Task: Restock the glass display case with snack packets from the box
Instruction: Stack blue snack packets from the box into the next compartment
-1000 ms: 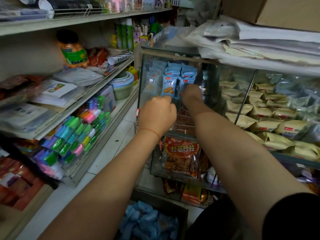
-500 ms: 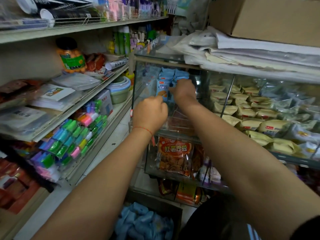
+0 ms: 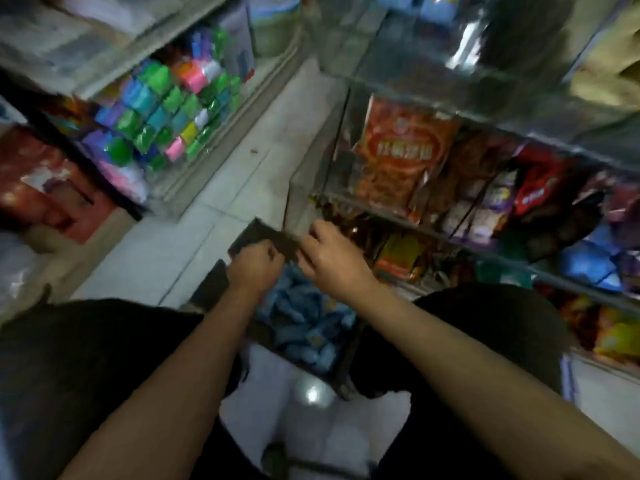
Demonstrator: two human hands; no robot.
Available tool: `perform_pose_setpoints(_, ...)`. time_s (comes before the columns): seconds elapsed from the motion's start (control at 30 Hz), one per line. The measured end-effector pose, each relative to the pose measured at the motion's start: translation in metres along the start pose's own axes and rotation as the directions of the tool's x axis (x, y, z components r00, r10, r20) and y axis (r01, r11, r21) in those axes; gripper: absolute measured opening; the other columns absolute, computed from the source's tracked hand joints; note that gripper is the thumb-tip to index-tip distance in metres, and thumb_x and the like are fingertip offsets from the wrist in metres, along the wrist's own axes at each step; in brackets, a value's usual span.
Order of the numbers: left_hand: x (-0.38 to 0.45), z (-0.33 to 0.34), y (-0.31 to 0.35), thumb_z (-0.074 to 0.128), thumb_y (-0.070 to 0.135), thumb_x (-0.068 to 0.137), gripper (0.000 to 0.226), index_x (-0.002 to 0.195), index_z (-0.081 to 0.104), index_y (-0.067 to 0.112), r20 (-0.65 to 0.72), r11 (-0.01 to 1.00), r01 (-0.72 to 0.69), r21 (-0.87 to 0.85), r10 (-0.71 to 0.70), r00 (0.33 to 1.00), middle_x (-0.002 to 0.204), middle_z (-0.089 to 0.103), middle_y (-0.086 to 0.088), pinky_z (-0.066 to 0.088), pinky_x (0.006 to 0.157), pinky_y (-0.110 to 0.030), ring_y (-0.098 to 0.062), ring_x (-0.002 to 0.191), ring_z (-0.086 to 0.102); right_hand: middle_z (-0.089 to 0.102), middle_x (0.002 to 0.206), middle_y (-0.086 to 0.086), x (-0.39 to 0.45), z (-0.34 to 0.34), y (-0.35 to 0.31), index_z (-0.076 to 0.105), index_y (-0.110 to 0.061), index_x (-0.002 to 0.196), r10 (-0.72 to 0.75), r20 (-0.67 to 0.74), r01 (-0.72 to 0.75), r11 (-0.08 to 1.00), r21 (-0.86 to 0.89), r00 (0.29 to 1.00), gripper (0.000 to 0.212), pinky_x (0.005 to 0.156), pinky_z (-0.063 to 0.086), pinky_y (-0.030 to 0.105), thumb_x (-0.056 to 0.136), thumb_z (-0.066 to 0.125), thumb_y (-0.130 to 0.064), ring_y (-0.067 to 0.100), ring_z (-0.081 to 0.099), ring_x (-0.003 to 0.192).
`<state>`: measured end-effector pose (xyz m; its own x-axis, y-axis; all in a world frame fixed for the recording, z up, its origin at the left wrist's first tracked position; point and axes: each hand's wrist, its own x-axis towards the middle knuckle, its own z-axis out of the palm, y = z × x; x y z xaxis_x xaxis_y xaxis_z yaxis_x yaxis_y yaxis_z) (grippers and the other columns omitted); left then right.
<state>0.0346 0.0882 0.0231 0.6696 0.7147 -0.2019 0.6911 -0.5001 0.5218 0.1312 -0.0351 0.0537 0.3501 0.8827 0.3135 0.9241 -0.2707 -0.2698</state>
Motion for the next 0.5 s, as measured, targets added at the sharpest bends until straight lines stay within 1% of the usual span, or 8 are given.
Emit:
perform_pose_setpoints(0.1,-0.002,0.051,-0.049,0.050,0.034,0.093,0.030,0.104,0.068,0.012,0.180,0.986,0.091,0.136,-0.115,0.977,0.113,0.066,-0.017,0.049,0.085,-0.037,-0.035,0.104,0.062,0.052,0.092,0.024,-0.036,0.081,0.023,0.060,0.000,0.084,0.284,0.302,-0.311,0.949,0.043,0.910,0.020,0.066,0.051,0.045,0.086,0.058,-0.019,0.040,0.056,0.078)
perform_pose_setpoints(0.17,-0.001,0.080,-0.073,0.047,0.035,0.096,0.034,0.109,0.065,0.009,0.304,0.975,0.105,0.195,-0.162,0.939,0.118,0.063,-0.018,0.049,0.088,-0.041,-0.036,0.107,0.060,0.056,0.102,0.025,-0.060,0.122,0.037,0.062,-0.002,0.090,0.376,0.507,-0.435,0.900,-0.001,0.776,0.021,0.080,0.050,0.042,0.090,0.055,-0.022,0.038,0.056,0.092)
perform_pose_setpoints(0.23,0.007,0.106,-0.089,0.045,0.030,0.099,0.034,0.121,0.060,0.010,0.419,0.966,0.094,0.241,-0.190,0.888,0.128,0.058,-0.015,0.045,0.093,-0.040,-0.035,0.115,0.055,0.062,0.106,0.024,-0.077,0.153,0.049,0.064,-0.005,0.092,0.402,0.652,-0.485,0.873,-0.060,0.643,0.020,0.082,0.043,0.036,0.094,0.051,-0.021,0.036,0.058,0.098)
perform_pose_setpoints(0.3,0.014,0.126,-0.097,0.049,0.026,0.098,0.038,0.132,0.053,0.009,0.523,0.975,0.078,0.206,-0.177,0.834,0.136,0.053,-0.012,0.041,0.098,-0.039,-0.032,0.121,0.052,0.064,0.112,0.021,-0.093,0.185,0.060,0.065,-0.004,0.108,0.395,0.795,-0.530,0.841,-0.112,0.459,0.025,0.085,0.042,0.032,0.095,0.052,-0.021,0.034,0.059,0.106)
perform_pose_setpoints(0.33,0.015,0.134,-0.100,0.050,0.026,0.098,0.039,0.132,0.053,0.009,0.564,0.976,0.070,0.206,-0.177,0.807,0.136,0.054,-0.012,0.042,0.099,-0.039,-0.032,0.121,0.053,0.063,0.116,0.019,-0.102,0.200,0.062,0.062,-0.006,0.117,0.389,0.837,-0.557,0.821,-0.126,0.384,0.029,0.087,0.042,0.032,0.095,0.053,-0.023,0.034,0.058,0.110)
perform_pose_setpoints(0.43,0.015,0.156,-0.118,0.045,0.028,0.098,0.035,0.120,0.061,0.006,0.607,0.976,0.030,0.216,-0.158,0.779,0.128,0.058,-0.016,0.043,0.098,-0.040,-0.033,0.117,0.053,0.055,0.129,0.017,-0.118,0.243,0.068,0.044,-0.019,0.135,0.389,0.876,-0.580,0.797,-0.166,0.284,0.044,0.099,0.044,0.039,0.094,0.052,-0.035,0.033,0.054,0.120)
perform_pose_setpoints(0.47,0.015,0.163,-0.126,0.046,0.028,0.097,0.034,0.119,0.061,0.006,0.618,0.975,0.024,0.222,-0.160,0.769,0.128,0.058,-0.017,0.043,0.098,-0.040,-0.033,0.116,0.053,0.050,0.134,0.017,-0.124,0.256,0.071,0.038,-0.024,0.138,0.427,0.870,-0.552,0.800,-0.236,0.247,0.047,0.101,0.043,0.042,0.095,0.049,-0.037,0.034,0.051,0.123)
perform_pose_setpoints(0.5,0.015,0.168,-0.131,0.047,0.028,0.096,0.034,0.119,0.061,0.007,0.634,0.970,0.011,0.242,-0.167,0.755,0.128,0.058,-0.018,0.044,0.097,-0.039,-0.033,0.116,0.054,0.047,0.135,0.017,-0.129,0.267,0.073,0.037,-0.027,0.140,0.468,0.847,-0.463,0.827,-0.318,0.253,0.045,0.100,0.044,0.044,0.097,0.046,-0.034,0.035,0.050,0.123)
